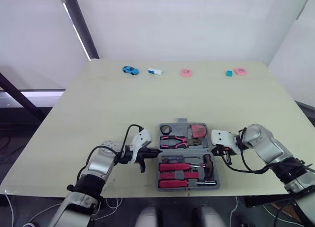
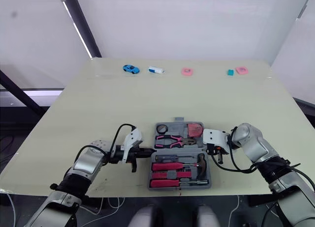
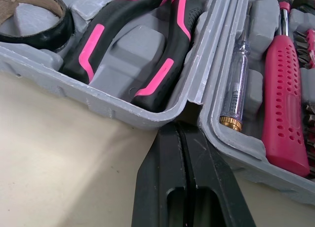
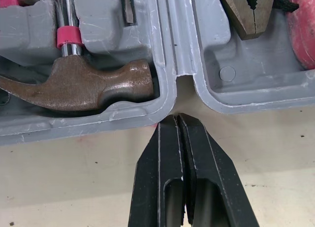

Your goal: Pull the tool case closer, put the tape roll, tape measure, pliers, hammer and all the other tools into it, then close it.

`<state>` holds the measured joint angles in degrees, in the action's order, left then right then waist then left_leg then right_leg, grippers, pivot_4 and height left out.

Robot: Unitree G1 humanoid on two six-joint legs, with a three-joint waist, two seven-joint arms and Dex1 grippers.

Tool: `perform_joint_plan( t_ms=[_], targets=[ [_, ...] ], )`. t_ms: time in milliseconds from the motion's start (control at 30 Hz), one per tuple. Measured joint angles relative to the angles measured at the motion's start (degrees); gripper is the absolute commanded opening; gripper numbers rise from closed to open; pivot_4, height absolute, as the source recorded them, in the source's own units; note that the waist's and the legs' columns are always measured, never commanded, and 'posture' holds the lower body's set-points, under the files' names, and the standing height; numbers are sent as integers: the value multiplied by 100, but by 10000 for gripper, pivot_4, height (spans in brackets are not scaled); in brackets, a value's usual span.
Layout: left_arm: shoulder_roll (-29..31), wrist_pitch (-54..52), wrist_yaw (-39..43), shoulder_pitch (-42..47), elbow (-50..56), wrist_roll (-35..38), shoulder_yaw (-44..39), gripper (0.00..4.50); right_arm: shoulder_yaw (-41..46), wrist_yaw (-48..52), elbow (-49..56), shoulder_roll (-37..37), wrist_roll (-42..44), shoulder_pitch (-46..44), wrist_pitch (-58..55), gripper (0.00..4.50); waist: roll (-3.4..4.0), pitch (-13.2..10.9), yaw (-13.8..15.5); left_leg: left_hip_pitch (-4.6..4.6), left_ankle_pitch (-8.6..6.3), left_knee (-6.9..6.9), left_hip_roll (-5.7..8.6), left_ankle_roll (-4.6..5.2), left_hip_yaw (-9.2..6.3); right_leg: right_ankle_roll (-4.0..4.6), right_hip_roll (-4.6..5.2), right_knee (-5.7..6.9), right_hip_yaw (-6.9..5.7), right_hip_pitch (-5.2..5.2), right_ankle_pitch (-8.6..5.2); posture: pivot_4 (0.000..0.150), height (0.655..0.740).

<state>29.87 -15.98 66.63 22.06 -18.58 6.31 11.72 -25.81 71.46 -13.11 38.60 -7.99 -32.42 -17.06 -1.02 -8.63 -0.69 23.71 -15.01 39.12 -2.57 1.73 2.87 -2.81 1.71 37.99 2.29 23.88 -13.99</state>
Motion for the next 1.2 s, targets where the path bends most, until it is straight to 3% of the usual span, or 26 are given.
perform_joint_plan(
  t_ms=[1200],
  targets=[
    [98, -231, 4, -228, 337, 16, 12, 0, 102, 47, 370, 27, 14, 265, -271, 510, 1, 1, 3, -4, 0, 2, 0, 0, -3, 1, -1, 3, -6, -5, 0, 1500, 7400]
  ],
)
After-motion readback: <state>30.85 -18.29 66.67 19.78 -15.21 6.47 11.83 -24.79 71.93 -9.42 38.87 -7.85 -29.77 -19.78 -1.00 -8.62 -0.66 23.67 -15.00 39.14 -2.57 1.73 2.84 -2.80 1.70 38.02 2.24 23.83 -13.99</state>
